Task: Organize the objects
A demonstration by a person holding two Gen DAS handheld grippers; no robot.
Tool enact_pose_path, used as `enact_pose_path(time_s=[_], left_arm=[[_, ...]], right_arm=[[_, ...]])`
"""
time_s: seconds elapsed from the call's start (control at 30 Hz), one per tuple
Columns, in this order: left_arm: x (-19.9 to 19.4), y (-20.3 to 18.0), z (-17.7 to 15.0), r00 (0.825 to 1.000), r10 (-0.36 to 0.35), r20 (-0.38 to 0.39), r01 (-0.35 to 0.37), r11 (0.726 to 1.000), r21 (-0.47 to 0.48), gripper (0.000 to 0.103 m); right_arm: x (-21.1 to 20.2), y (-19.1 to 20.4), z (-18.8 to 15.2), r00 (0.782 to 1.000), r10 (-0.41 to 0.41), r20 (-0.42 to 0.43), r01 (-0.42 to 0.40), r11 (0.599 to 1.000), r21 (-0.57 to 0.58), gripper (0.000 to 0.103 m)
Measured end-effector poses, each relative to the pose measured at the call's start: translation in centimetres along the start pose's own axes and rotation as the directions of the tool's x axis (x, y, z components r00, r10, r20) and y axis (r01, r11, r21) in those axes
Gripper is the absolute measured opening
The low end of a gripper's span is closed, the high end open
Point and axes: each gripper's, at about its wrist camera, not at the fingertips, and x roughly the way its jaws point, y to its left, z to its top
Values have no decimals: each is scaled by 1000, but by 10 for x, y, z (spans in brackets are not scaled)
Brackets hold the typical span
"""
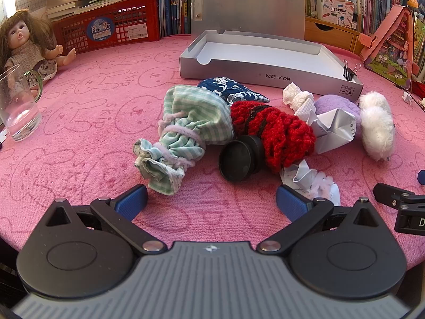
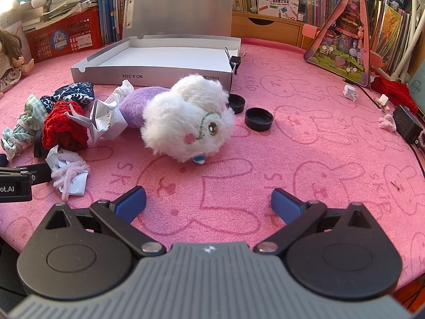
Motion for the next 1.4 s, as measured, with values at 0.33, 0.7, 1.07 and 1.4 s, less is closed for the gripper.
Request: enact_pose_path(time_s=[0.33, 0.7, 1.07, 1.4], left_arm=[[0, 0, 0, 1000, 0, 0, 0, 1000, 0, 103], [0, 0, 0, 1000, 0, 2, 0, 1000, 0, 103], [-6, 5, -8, 999, -21, 39, 20, 1000, 23, 103], [-23, 5, -1, 989, -41, 142, 28, 995, 93, 103]], right_arm=[[0, 0, 0, 1000, 0, 1, 0, 1000, 0, 103], [-1, 1, -1, 1000, 0, 7, 0, 1000, -1, 103], [-3, -1, -9, 998, 15, 60, -14, 1000, -17, 103], [-2, -4, -2, 998, 35, 57, -35, 999, -15, 103]])
